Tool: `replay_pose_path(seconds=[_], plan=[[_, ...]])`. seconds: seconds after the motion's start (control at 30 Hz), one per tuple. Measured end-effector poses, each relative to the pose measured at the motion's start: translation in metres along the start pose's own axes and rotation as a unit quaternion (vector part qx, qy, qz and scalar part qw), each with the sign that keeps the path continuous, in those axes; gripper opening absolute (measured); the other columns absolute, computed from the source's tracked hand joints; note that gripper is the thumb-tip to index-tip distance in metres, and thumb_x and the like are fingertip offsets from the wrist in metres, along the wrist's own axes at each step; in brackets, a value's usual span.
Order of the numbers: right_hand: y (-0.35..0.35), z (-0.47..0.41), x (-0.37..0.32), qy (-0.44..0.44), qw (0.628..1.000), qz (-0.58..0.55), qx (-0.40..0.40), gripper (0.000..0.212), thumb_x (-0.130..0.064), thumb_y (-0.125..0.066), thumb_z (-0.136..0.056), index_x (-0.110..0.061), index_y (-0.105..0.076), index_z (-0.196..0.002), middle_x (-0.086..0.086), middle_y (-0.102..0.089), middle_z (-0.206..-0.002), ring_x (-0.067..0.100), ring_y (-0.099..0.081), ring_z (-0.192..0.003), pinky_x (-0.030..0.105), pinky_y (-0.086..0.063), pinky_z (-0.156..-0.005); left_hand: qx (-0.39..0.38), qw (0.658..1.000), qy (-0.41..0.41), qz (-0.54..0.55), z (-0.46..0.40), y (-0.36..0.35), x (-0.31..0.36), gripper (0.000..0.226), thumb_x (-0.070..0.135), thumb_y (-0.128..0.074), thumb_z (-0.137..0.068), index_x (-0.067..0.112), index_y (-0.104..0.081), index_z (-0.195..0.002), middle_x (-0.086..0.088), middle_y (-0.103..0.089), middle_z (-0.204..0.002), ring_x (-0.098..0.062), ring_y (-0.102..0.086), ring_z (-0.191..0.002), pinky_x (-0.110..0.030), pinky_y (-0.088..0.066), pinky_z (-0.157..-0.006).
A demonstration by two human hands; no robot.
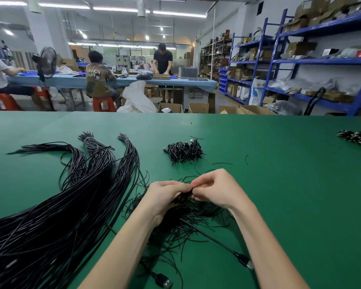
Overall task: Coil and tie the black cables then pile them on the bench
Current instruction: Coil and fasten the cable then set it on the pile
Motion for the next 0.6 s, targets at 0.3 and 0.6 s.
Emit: replay_pose_path(seconds=[0.3,0.6], plan=[[0.003,0.006,-0.024,0.122,0.991,0.056,0.028,0.024,-0.009,-0.079,-0.085,-0.032,-0.079,-0.078,-0.016,-0.078,-0.080,0.001,-0.074,-0.079,0.016,-0.058,-0.081,-0.053,0.997,-0.013,0.049,0.004,0.003,0.014,0.041,0.011,-0.081,-0.068,0.006,-0.074,-0.108,-0.007,-0.078,-0.091,-0.008,-0.072,-0.073,-0.014,-0.053,-0.061],[0.009,0.007,-0.030,0.159,0.986,0.037,0.026,0.022,-0.013,-0.081,-0.084,-0.033,-0.075,-0.092,-0.015,-0.078,-0.083,0.003,-0.073,-0.084,0.027,-0.055,-0.090,-0.079,0.996,0.008,0.033,0.004,0.008,0.017,0.037,0.018,-0.082,-0.071,0.001,-0.077,-0.104,-0.014,-0.075,-0.091,-0.017,-0.071,-0.072,-0.025,-0.060,-0.068]])
Point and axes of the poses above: each hand's wrist, its own z-axis away from the middle knuckle, its own y-axis out of the back of the hand, x = y × z, the point moved 6 cm from there along -z, towards the middle knuckle
